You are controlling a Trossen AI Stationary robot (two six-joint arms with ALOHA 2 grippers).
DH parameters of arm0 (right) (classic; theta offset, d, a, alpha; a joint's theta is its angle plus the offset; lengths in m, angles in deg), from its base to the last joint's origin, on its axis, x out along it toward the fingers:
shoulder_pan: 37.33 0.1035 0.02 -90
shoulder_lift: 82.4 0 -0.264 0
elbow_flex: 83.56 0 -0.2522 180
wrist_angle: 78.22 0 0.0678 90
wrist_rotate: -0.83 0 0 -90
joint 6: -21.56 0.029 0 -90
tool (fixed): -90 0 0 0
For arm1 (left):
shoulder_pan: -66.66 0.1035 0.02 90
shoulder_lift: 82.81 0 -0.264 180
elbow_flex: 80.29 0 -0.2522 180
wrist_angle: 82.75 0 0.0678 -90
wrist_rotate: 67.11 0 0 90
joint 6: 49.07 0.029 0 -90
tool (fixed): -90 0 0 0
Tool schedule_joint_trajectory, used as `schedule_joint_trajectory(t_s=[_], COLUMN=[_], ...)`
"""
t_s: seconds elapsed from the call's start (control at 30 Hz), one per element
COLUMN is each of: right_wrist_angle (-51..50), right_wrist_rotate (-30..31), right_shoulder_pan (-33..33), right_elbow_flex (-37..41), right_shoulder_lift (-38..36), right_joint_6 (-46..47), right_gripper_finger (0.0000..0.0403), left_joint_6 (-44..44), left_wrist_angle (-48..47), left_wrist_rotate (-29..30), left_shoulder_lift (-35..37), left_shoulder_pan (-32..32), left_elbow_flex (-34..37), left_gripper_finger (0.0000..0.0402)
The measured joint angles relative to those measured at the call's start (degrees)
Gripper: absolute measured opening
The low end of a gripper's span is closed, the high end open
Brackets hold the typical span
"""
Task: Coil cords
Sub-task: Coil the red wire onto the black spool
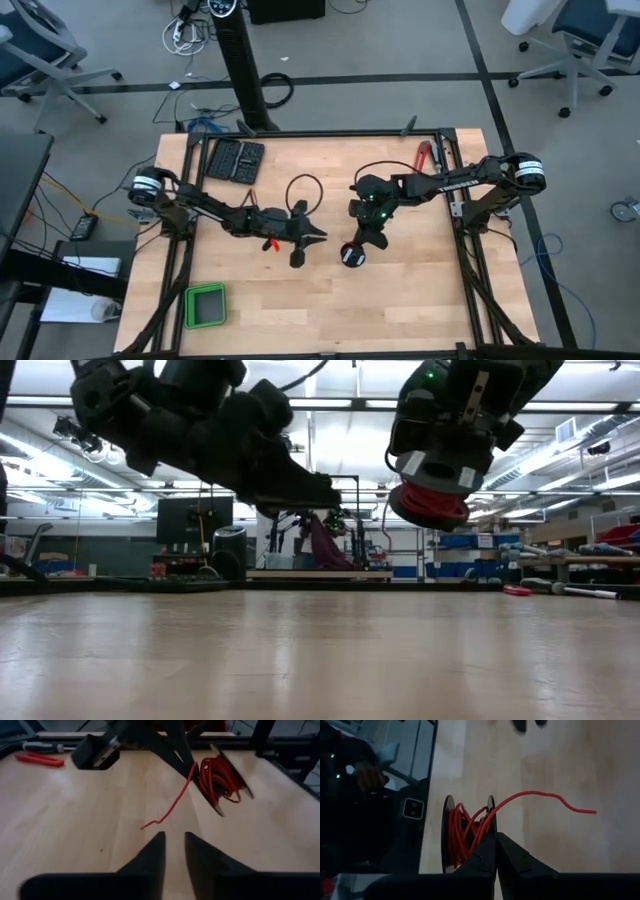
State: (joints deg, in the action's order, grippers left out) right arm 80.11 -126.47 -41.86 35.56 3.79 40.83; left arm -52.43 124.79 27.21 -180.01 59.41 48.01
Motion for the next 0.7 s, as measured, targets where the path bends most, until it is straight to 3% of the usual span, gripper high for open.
schedule_joint_trajectory(t_s=[0.17, 0.3, 0.7], right_wrist_angle=[2.61, 4.24, 8.11], right_wrist_rotate=[-0.02, -0.2, -0.24], right_shoulder_pan=[0.0, 0.0, 0.42], right_elbow_flex=[-0.01, -0.01, -0.03], right_shoulder_lift=[0.0, 0.0, 0.0], right_joint_6=[0.0, 0.0, 0.25], right_gripper_finger=[0.0002, 0.0002, 0.0002], left_joint_6=[4.62, 9.01, 18.25], left_wrist_angle=[-0.07, 0.02, 1.28], left_wrist_rotate=[-0.01, 0.07, 0.58], left_shoulder_lift=[-2.3, -2.61, -2.61], left_shoulder_pan=[0.0, 0.0, 0.0], left_elbow_flex=[-2.45, -3.51, -3.72], left_gripper_finger=[0.0143, 0.0174, 0.0172])
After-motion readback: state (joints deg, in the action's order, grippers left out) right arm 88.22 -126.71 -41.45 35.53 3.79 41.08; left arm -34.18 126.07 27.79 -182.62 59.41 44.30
